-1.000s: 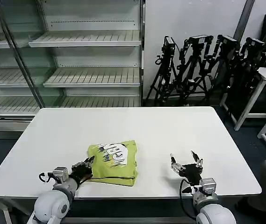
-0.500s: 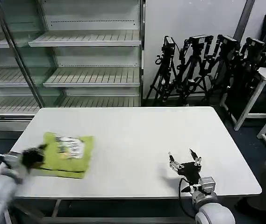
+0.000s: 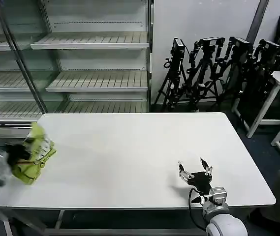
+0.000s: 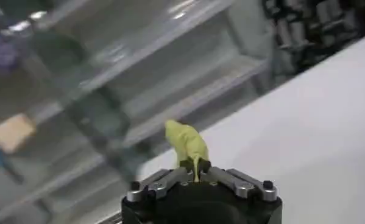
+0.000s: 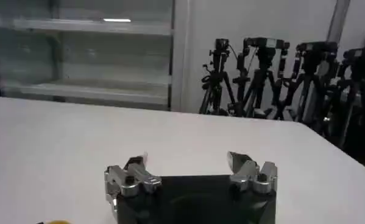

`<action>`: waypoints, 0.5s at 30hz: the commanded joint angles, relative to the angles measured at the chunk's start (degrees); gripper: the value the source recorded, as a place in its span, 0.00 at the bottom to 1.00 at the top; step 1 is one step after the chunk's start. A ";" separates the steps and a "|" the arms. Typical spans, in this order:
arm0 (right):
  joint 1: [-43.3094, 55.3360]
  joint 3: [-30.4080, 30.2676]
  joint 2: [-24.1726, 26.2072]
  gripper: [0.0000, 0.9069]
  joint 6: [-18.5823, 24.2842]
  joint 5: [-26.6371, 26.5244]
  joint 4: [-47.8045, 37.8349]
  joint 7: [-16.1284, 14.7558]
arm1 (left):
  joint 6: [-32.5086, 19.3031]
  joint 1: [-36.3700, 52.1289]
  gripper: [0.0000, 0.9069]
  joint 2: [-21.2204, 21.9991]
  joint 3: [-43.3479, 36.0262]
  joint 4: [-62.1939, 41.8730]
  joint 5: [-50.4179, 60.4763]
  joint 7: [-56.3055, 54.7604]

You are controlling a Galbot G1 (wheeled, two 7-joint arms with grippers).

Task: Fold and organize the clothes.

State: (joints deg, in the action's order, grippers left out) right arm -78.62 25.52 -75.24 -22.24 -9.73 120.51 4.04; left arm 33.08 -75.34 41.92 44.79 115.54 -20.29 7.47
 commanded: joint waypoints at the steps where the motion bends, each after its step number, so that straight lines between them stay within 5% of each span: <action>1: -0.30 0.69 0.10 1.00 0.29 0.04 -0.50 0.04 | -0.06 0.59 0.01 21.05 -35.33 12.62 6.28 -8.55; 15: 0.96 2.40 0.56 1.00 -0.42 0.10 -0.61 0.06 | 0.08 16.98 0.01 27.09 -37.59 7.15 -20.48 -27.65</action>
State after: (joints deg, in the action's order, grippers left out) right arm -78.49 27.03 -74.66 -22.34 -9.62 120.07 4.07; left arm 33.18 -67.45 61.01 16.91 123.90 -26.99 -6.48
